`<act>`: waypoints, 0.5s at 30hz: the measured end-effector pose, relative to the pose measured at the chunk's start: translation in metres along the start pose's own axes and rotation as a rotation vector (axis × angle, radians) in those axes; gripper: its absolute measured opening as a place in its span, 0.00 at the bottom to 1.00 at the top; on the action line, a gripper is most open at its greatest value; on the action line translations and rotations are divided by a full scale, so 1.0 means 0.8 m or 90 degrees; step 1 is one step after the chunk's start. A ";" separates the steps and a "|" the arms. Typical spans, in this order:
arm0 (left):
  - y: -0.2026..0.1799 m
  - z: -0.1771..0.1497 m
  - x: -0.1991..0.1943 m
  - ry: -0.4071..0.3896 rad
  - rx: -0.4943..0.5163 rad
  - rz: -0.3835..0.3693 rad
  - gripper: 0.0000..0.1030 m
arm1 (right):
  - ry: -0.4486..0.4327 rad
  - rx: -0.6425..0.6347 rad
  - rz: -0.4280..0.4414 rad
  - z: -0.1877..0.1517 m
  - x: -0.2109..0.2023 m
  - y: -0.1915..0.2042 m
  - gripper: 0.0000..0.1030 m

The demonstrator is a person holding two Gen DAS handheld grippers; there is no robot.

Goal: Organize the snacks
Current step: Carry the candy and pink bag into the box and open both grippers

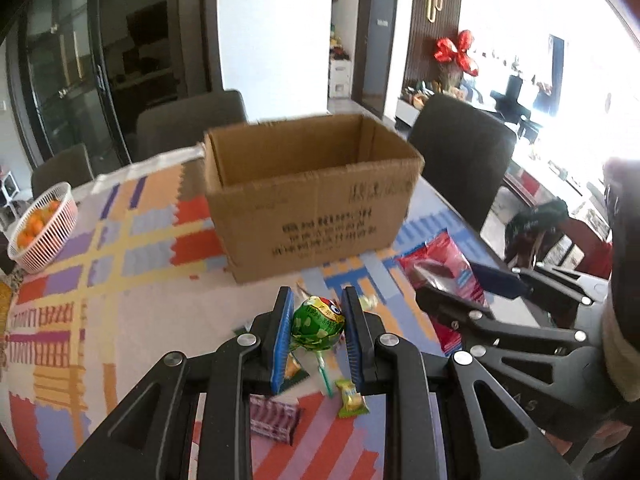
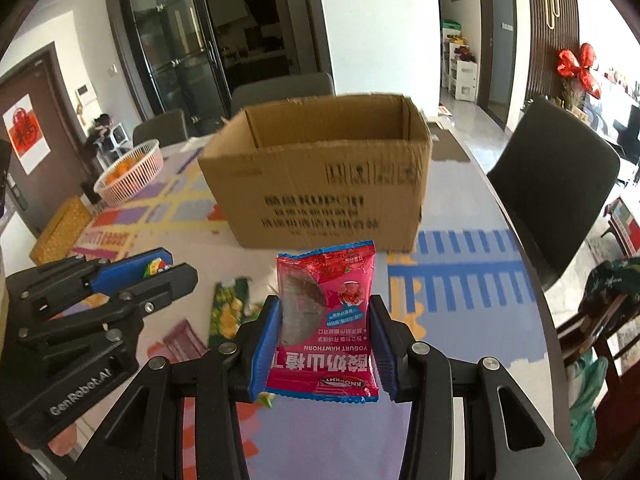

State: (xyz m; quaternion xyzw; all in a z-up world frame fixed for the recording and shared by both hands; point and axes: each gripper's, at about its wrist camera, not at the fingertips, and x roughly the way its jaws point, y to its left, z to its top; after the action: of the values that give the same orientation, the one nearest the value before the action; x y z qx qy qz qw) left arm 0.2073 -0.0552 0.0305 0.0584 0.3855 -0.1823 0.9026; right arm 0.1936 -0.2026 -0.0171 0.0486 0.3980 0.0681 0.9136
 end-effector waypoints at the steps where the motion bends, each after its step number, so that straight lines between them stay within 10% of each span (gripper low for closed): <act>1: 0.002 0.006 -0.003 -0.005 -0.002 -0.001 0.24 | -0.003 0.000 0.002 0.006 -0.001 0.002 0.43; 15: 0.031 0.074 -0.016 -0.040 -0.042 -0.002 0.24 | -0.046 -0.009 0.012 0.081 -0.014 0.015 0.43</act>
State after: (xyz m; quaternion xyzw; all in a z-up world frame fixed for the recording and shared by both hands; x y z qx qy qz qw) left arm 0.2480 -0.0432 0.0800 0.0221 0.3627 -0.1727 0.9155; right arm 0.2324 -0.1945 0.0362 0.0486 0.3640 0.0780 0.9269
